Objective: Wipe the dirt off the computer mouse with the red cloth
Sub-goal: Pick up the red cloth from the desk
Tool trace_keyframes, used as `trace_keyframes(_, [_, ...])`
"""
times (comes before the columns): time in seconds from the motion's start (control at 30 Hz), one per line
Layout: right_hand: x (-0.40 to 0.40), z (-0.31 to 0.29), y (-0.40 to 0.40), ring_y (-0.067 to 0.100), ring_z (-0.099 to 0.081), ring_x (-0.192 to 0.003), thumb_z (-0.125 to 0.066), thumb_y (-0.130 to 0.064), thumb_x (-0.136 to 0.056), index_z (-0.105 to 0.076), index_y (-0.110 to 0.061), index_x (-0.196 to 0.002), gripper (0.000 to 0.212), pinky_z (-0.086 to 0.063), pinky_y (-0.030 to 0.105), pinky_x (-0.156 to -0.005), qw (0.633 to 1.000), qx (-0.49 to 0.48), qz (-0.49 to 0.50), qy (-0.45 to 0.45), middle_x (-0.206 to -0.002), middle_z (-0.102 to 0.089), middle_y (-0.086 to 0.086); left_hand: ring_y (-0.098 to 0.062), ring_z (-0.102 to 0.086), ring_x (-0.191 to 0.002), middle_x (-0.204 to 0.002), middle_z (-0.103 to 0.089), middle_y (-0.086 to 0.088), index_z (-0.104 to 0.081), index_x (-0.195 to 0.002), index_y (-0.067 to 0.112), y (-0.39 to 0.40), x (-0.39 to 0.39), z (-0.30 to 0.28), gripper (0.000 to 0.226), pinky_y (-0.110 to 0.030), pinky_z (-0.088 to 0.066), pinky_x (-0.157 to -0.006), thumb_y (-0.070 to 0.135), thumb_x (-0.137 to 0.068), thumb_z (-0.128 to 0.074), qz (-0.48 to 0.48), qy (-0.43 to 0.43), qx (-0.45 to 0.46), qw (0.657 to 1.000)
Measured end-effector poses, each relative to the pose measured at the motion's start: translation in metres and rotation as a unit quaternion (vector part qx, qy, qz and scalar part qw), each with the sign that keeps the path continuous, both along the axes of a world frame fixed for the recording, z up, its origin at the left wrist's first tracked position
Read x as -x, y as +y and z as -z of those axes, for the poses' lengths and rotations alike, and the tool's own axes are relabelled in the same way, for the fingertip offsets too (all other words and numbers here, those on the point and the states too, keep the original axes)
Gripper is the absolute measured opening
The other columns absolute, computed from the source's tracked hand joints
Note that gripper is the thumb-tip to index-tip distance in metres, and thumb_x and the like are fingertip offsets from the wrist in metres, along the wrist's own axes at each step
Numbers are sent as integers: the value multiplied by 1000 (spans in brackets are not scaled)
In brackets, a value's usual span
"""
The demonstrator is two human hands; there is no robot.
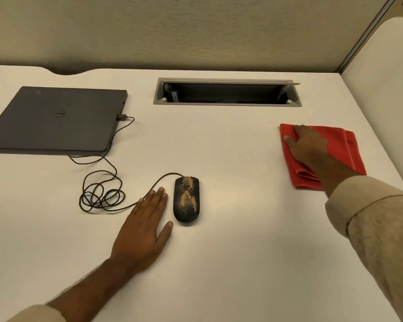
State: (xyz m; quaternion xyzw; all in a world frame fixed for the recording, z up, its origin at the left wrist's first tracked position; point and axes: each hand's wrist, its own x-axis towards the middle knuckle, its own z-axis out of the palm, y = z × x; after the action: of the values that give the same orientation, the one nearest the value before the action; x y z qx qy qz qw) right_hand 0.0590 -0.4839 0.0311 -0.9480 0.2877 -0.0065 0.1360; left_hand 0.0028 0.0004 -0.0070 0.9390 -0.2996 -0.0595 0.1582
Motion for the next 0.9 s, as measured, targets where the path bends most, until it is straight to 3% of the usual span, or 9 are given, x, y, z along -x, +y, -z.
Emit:
trace_keyframes(0.13, [2,1,-1,37,-45,-126,-49,-50,-93,-49,-17,-136,54,-32,57,-107,999,35,-24,-23,-138,-53,13,-9,-5,-154,-167,-10,8,-17,-159,19,-1,1,-1,68,-31,-6,-124,50,-100,-28,1,-9,7,1000])
trace_keyframes(0.27, [13,5,4,30,-23,-143,-38,-75,-85,-32,-29,-146,77,-18,59,-110,998,25,-45,43,-155,-34,2,-9,-6,-154,-167,-12,7,-19,-159,18,-1,1,0,68,-30,-6,-124,51,-100,-28,1,-12,9,1000])
trace_keyframes(0.37, [30,9,11,30,-29,-140,-45,-55,-93,-38,-27,-145,59,-21,55,-108,998,34,-57,18,-152,-39,4,-7,-3,-154,-167,-10,9,-17,-159,20,-2,1,0,68,-30,-6,-124,51,-100,-28,3,-15,10,1000])
trace_keyframes(0.47, [44,3,28,30,-49,-121,-46,-31,-97,-58,-20,-127,34,-28,48,-100,992,41,-76,-91,-124,-62,7,-7,-2,-154,-167,-8,10,-15,-159,21,0,2,1,68,-30,-6,-124,51,-100,-29,2,-12,12,1000])
trace_keyframes(0.53, [54,-6,41,29,-55,-109,-43,-29,-96,-63,-18,-118,32,-29,43,-96,977,55,-103,-179,-108,-68,6,-7,-4,-154,-167,-10,10,-17,-159,21,0,2,1,68,-30,-7,-123,51,-100,-30,-1,-9,22,1000])
trace_keyframes(0.63, [69,-22,68,25,-59,-100,-44,-29,-97,-63,-17,-118,31,-39,42,-93,956,31,-120,-265,-104,-69,5,-5,-3,-153,-166,-9,11,-16,-159,21,-1,1,2,68,-30,-5,-123,52,-99,-29,-3,-13,29,999])
trace_keyframes(0.73, [86,-33,99,21,-61,-94,-46,-31,-98,-62,-18,-121,31,-49,41,-86,951,-39,-121,-282,-102,-70,2,-5,1,-153,-166,-6,12,-13,-159,22,0,0,2,70,-30,-4,-124,54,-98,-25,0,-13,28,1000])
trace_keyframes(0.9, [119,-37,154,24,-65,-90,-60,-24,-94,-57,-22,-127,34,-53,42,-77,959,-19,-153,-239,-105,-69,-1,-4,7,-153,-165,3,13,-6,-159,24,0,-1,5,70,-29,1,-124,53,-98,-24,-2,-10,31,999])
